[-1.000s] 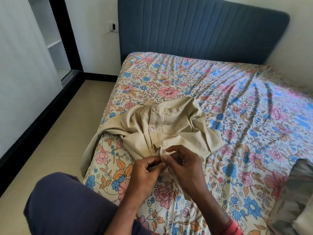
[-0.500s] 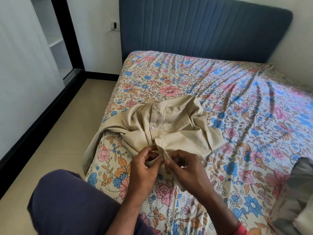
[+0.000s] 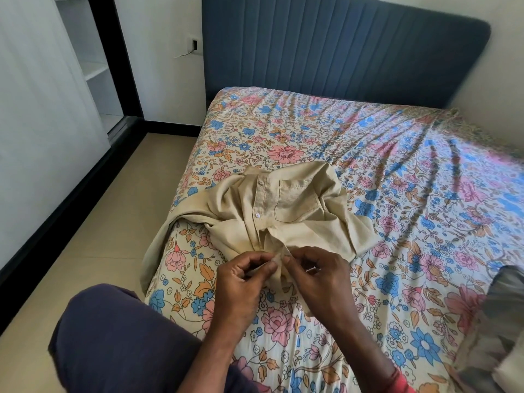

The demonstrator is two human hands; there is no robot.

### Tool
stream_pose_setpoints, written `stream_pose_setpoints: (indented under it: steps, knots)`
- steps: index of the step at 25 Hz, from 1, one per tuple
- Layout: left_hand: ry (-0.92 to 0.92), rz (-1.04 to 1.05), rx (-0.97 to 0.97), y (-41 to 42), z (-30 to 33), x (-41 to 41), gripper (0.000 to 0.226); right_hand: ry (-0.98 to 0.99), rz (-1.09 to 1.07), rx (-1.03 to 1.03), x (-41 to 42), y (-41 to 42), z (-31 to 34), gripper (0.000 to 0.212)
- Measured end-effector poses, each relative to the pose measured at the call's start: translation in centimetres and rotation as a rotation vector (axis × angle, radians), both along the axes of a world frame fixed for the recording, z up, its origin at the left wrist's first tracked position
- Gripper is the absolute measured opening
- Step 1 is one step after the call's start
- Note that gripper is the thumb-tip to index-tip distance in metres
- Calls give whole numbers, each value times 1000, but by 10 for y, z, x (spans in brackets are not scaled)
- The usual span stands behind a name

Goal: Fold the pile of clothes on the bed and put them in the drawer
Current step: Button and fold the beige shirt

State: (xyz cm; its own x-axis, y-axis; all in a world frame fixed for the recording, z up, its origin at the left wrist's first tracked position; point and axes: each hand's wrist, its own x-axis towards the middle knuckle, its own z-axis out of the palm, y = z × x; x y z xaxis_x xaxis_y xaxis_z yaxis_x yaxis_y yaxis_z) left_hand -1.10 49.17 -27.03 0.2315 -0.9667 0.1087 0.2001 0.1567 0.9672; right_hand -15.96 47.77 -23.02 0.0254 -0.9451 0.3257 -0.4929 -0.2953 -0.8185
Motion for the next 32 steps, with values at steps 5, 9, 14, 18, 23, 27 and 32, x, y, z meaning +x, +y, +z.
stream_pose_setpoints:
  steps: [5,9,14,18,23,27,32]
  knots:
    - [-31,-15,24,2,0,-2,13,-16,-39,20,3,4,-1,13]
    - [-45,-53,3,3,2,-2,13,93,-17,29,4,3,-5,20]
    - [-48,-40,-32,5,5,-3,16,6,-17,-11,4,2,-6,11]
    - [44,-5,33,2,1,-2,10,-1,60,9,6,4,-2,16]
    - [14,11,61,0,-1,-1,10,-142,99,88,2,2,-7,26]
    - [36,-6,77,1,1,-3,11,-221,71,105,6,4,-13,19]
    - [117,-50,146,-1,-1,-6,12,-158,31,67,2,1,-20,21]
